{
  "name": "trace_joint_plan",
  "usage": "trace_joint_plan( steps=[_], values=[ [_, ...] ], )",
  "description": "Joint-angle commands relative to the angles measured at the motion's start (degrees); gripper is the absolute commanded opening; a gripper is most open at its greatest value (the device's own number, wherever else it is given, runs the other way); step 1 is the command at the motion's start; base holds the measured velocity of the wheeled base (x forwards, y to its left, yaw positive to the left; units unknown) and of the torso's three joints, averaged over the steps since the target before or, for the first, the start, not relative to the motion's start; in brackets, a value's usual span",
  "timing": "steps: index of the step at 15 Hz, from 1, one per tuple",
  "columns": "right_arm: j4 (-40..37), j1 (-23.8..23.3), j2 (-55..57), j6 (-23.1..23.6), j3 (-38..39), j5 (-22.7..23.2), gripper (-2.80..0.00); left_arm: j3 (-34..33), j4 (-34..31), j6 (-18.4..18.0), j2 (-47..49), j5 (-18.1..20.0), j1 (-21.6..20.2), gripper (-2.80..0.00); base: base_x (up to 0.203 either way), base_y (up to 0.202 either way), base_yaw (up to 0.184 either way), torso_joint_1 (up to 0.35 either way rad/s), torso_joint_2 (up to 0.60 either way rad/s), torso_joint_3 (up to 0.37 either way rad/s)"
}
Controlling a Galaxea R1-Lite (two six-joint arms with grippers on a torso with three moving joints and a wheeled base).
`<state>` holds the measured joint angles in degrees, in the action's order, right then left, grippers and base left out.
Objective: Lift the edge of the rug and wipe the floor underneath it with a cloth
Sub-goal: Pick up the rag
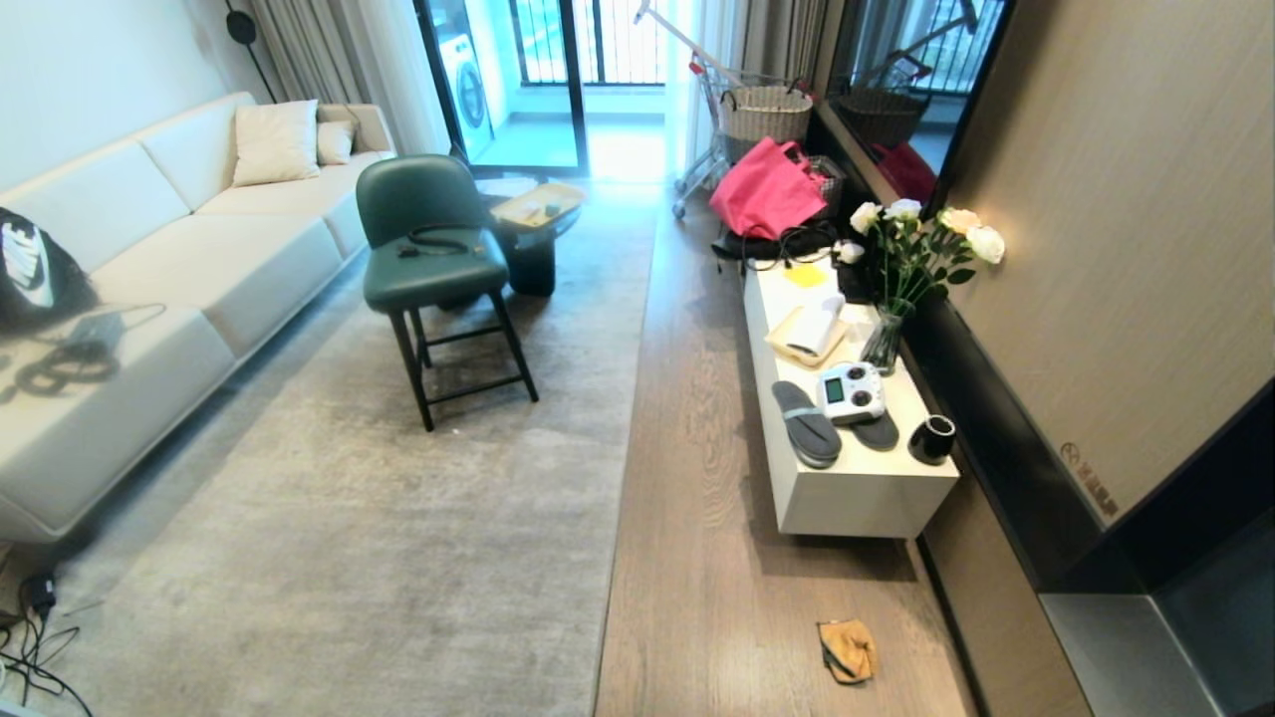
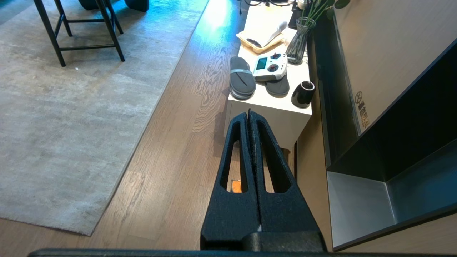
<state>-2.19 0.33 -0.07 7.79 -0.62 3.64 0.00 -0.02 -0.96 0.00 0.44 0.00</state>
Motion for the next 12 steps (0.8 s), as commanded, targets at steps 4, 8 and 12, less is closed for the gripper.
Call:
trace_joint_plan(
  steps=[4,8,12],
  values=[
    [0.0,0.0,0.1,0.0,0.0,0.1,-2.80,0.0,-0.1,-0.1,0.0,0.0,0.0,-2.80,0.000,0.000,0.000,0.000,0.00,0.000],
    [0.0,0.0,0.1,0.0,0.0,0.1,-2.80,0.0,0.0,0.0,0.0,0.0,0.0,-2.80,0.000,0.000,0.000,0.000,0.00,0.000],
    [0.0,0.0,0.1,0.0,0.0,0.1,-2.80,0.0,0.0,0.0,0.0,0.0,0.0,-2.80,0.000,0.000,0.000,0.000,0.00,0.000]
  ],
)
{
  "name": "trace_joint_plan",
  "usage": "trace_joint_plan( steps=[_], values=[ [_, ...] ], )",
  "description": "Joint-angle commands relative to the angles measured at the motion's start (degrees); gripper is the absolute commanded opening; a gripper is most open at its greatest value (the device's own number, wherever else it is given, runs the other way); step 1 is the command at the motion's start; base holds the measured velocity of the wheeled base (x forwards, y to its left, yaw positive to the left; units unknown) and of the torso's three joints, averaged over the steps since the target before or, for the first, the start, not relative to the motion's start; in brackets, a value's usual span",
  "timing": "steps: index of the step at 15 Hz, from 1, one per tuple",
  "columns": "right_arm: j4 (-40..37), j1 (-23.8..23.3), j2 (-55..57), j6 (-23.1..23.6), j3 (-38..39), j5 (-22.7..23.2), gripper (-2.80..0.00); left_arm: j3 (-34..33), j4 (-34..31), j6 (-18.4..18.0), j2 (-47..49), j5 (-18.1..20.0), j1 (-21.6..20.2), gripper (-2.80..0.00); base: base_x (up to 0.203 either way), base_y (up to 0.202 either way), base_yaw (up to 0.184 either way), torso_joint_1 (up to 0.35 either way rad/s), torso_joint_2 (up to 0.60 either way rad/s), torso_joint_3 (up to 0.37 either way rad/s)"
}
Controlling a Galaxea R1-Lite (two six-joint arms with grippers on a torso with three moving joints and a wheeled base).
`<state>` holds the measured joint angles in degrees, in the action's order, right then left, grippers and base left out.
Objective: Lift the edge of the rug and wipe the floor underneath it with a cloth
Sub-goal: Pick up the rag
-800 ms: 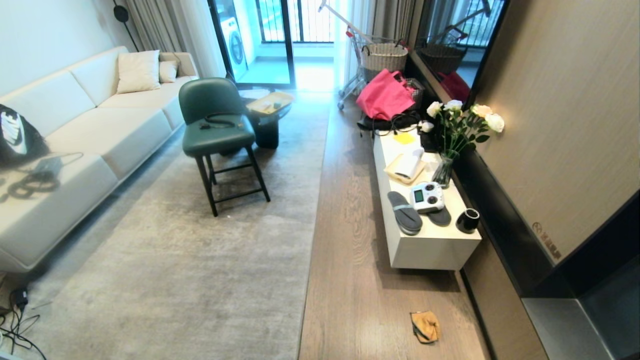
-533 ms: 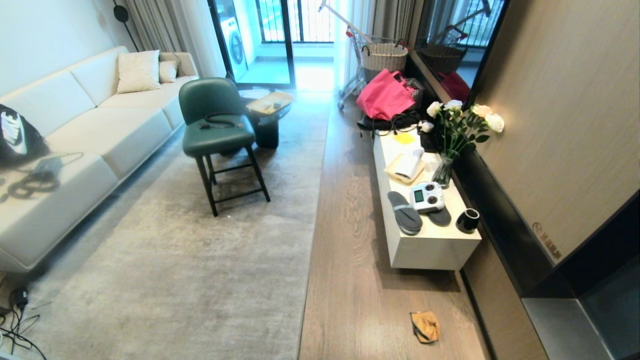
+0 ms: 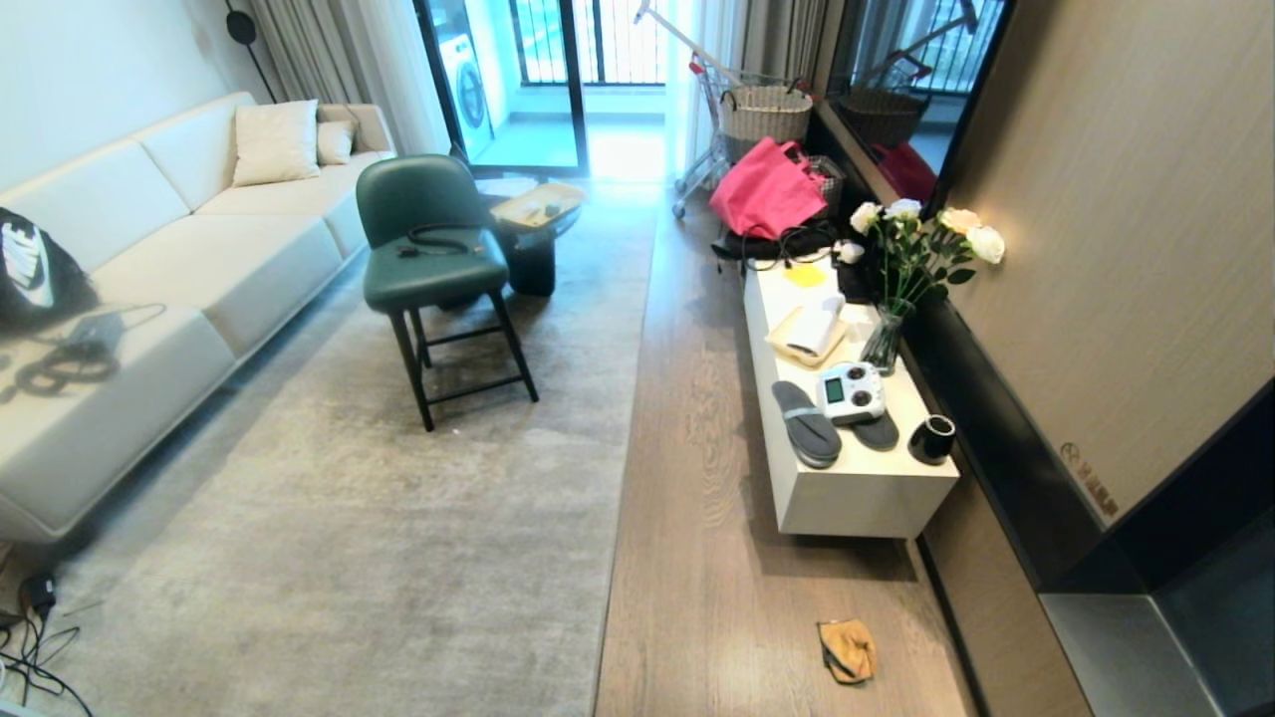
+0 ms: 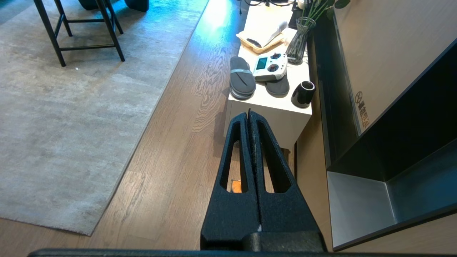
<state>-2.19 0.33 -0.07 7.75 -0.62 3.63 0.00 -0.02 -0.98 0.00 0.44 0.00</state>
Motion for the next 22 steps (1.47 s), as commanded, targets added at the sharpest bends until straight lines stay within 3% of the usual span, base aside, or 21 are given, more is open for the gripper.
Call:
trace_joint_plan(
  steps=[1,22],
  values=[
    [0.0,0.0,0.1,0.1,0.0,0.1,-2.80,0.0,0.0,0.0,0.0,0.0,0.0,-2.80,0.000,0.000,0.000,0.000,0.00,0.000],
    [0.0,0.0,0.1,-0.7,0.0,0.0,-2.80,0.0,0.0,0.0,0.0,0.0,0.0,-2.80,0.000,0.000,0.000,0.000,0.00,0.000]
  ],
)
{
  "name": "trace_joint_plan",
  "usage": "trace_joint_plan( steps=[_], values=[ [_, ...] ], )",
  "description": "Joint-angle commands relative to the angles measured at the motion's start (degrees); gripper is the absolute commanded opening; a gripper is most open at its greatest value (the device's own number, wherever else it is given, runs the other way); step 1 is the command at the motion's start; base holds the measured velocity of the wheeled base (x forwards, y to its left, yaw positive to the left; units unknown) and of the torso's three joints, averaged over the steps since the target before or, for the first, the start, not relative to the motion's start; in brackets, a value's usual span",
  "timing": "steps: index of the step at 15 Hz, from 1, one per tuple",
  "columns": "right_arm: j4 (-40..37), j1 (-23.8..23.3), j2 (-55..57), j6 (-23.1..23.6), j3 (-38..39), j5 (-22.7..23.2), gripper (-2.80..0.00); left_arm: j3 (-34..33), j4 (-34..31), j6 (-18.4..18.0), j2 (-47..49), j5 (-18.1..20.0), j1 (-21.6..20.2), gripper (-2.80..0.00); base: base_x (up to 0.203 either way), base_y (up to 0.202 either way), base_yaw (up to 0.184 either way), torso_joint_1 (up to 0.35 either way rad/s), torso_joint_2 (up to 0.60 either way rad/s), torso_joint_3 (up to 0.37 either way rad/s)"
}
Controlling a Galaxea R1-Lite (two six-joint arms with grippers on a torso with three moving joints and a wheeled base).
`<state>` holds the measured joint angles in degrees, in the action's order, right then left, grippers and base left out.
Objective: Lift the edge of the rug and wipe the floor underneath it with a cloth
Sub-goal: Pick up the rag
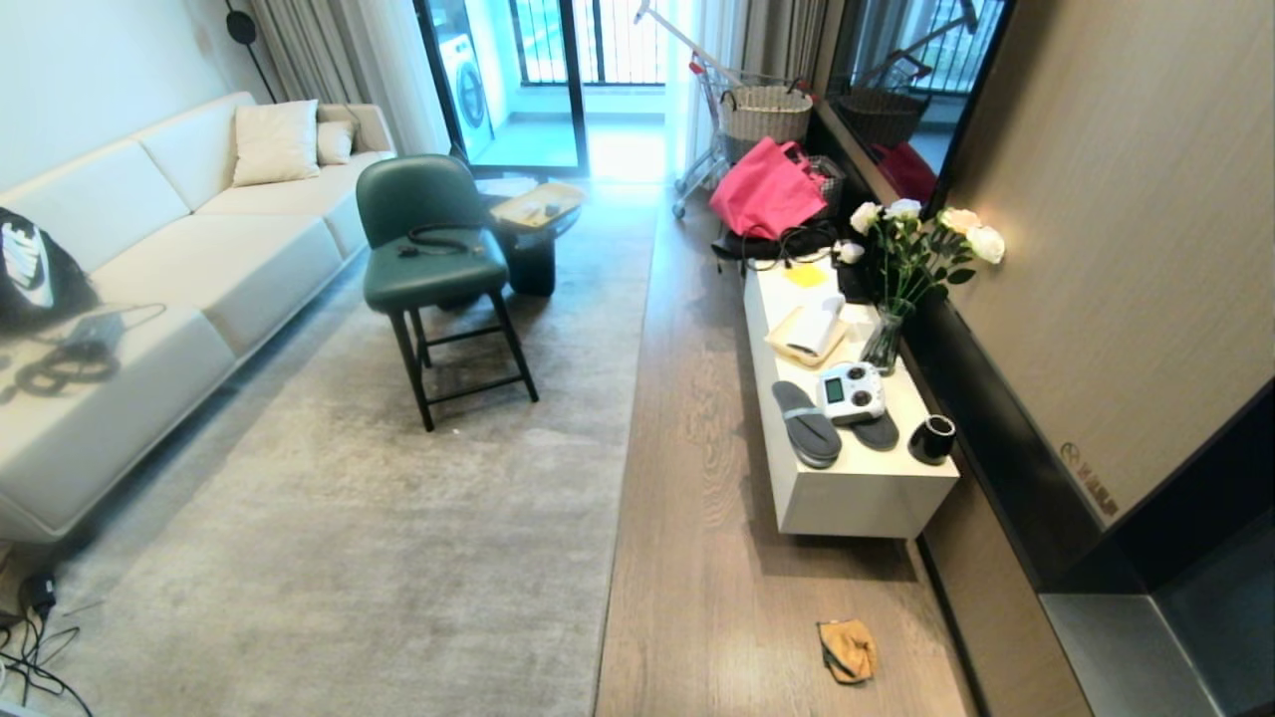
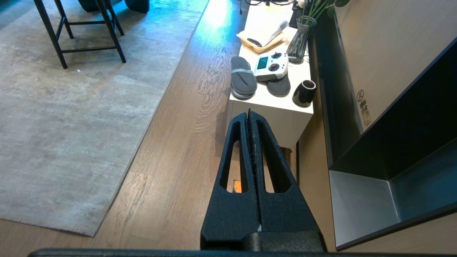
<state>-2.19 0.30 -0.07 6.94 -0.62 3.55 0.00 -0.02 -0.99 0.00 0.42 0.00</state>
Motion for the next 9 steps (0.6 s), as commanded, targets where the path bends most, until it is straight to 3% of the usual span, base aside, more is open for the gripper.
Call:
trace_joint_plan(
  steps=[1,9],
  values=[
    [0.0,0.0,0.1,0.0,0.0,0.1,-2.80,0.0,0.0,0.0,0.0,0.0,0.0,-2.80,0.000,0.000,0.000,0.000,0.00,0.000],
    [-0.1,0.0,0.1,-0.1,0.0,0.1,-2.80,0.0,0.0,0.0,0.0,0.0,0.0,-2.80,0.000,0.000,0.000,-0.041,0.09,0.050]
  ],
)
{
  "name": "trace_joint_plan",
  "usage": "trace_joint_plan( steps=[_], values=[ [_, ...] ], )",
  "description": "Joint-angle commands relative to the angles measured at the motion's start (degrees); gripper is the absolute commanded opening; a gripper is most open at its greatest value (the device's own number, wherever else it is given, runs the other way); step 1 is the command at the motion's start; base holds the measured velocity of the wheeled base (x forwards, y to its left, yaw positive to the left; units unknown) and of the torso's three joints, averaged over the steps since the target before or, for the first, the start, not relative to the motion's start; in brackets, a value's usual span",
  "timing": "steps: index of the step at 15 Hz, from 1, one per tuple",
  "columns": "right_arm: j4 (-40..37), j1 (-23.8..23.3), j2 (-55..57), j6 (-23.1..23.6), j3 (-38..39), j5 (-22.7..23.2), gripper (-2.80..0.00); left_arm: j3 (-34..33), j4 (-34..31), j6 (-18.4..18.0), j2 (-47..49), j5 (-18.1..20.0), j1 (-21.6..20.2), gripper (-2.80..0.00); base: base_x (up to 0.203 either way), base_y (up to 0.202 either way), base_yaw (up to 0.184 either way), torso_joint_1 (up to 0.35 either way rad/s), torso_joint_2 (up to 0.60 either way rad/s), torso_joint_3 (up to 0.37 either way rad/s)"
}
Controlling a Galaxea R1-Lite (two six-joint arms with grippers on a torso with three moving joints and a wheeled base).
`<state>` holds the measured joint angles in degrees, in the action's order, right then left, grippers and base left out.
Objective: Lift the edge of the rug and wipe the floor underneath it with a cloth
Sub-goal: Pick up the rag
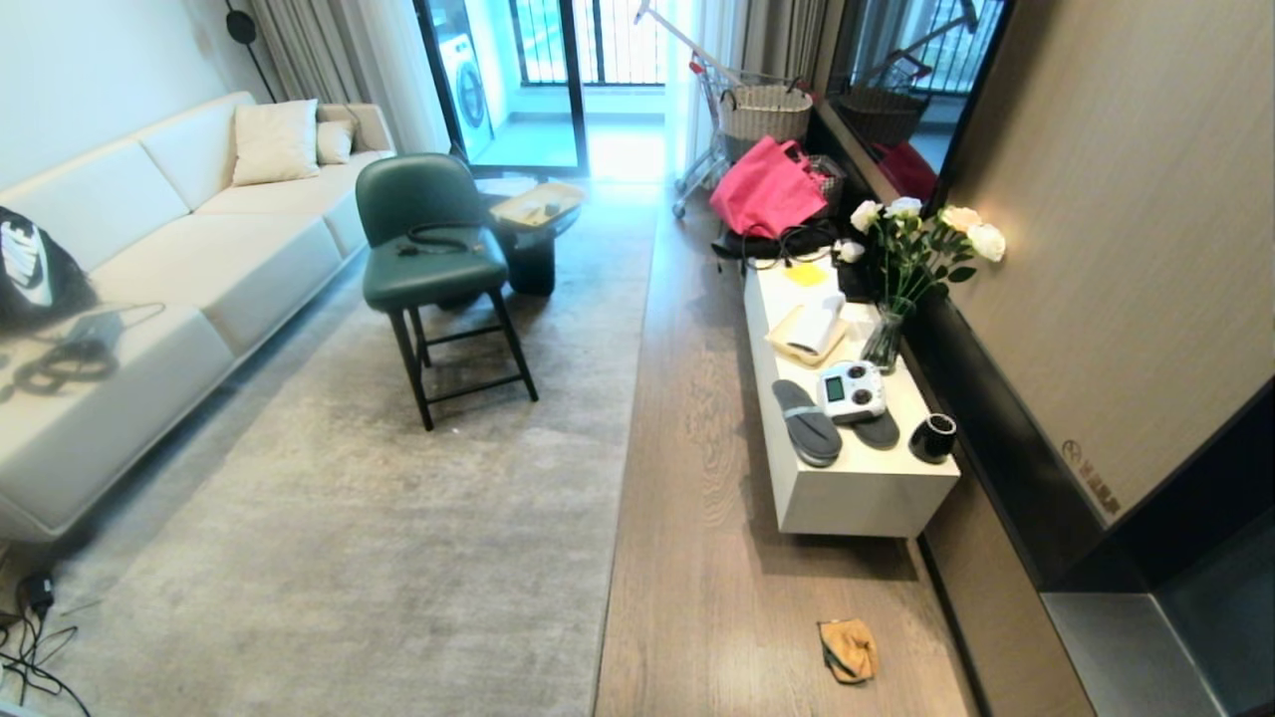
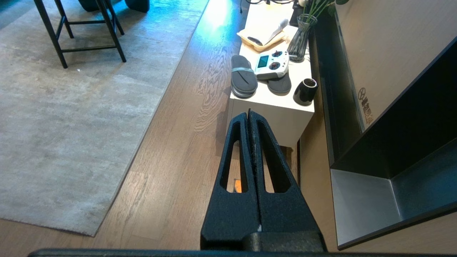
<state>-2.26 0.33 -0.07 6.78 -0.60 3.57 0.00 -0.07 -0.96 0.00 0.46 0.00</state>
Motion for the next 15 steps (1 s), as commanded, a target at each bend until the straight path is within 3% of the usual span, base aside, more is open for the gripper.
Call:
trace_joint_plan(
  steps=[1,15],
  values=[
    [0.0,0.0,0.1,-0.1,0.0,0.0,-2.80,0.0,0.1,0.0,0.0,0.0,0.0,-2.80,0.000,0.000,0.000,-0.066,0.14,0.076],
    [2.2,0.0,0.1,-0.8,0.6,-0.1,-2.80,0.0,0.1,0.0,0.0,0.0,0.0,-2.80,0.000,0.000,0.000,-0.111,0.25,0.143]
  ],
)
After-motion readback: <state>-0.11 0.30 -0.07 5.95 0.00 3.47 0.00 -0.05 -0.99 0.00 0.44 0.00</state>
